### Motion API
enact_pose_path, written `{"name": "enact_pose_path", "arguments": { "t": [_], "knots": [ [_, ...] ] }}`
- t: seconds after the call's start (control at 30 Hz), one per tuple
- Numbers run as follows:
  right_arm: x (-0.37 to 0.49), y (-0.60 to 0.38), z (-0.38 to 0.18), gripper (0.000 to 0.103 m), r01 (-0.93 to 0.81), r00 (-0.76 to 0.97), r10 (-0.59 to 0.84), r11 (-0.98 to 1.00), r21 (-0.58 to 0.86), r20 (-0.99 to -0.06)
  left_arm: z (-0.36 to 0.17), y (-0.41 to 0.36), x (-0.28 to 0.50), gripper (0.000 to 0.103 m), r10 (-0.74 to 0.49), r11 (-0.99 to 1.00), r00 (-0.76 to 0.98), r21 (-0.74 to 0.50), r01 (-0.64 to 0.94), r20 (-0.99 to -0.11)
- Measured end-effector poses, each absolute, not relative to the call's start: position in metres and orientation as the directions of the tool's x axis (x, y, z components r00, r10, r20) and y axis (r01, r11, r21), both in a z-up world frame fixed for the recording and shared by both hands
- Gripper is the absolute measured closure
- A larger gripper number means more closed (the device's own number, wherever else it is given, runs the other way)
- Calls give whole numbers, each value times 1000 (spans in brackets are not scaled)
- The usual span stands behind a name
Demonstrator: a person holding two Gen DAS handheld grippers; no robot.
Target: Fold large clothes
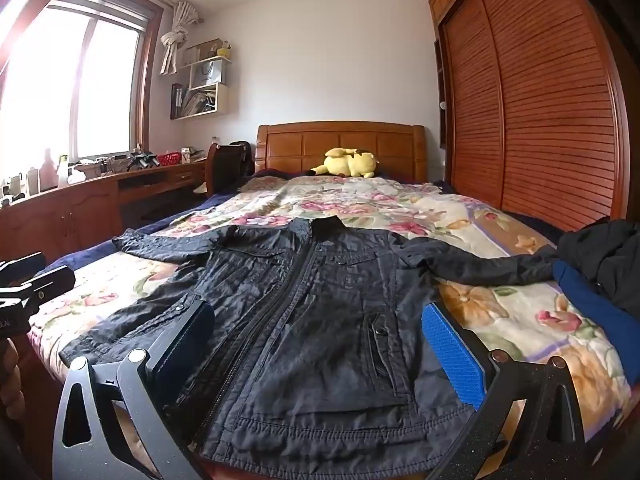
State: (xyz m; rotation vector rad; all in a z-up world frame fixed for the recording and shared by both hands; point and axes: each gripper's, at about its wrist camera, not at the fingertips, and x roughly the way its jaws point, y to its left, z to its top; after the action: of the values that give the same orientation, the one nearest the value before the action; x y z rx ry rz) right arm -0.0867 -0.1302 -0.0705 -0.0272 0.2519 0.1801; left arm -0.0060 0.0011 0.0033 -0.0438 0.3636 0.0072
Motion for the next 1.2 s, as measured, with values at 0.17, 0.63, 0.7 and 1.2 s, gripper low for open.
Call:
{"name": "enact_pose_path", "arguments": {
  "t": [0.17, 0.63, 0.7, 1.2],
  "knots": [
    [-85, -131, -71, 0, -181, 951, 174, 984, -2, -254, 5, -2, -5, 0, 1, 999, 934, -37, -15, -357],
    [-85, -130, -71, 0, -180, 951, 174, 984, 0, -256, 11, -3, -7, 0, 1, 999, 937, -35, -14, -348],
    [-85, -130, -71, 0, -179, 952, 173, 984, -1, -254, 12, -4, -7, 0, 2, 999, 938, -33, -15, -348],
    [-85, -131, -71, 0, -180, 952, 175, 984, 3, -252, 15, -3, -9, 0, 3, 999, 939, -34, -15, -344]
  ]
}}
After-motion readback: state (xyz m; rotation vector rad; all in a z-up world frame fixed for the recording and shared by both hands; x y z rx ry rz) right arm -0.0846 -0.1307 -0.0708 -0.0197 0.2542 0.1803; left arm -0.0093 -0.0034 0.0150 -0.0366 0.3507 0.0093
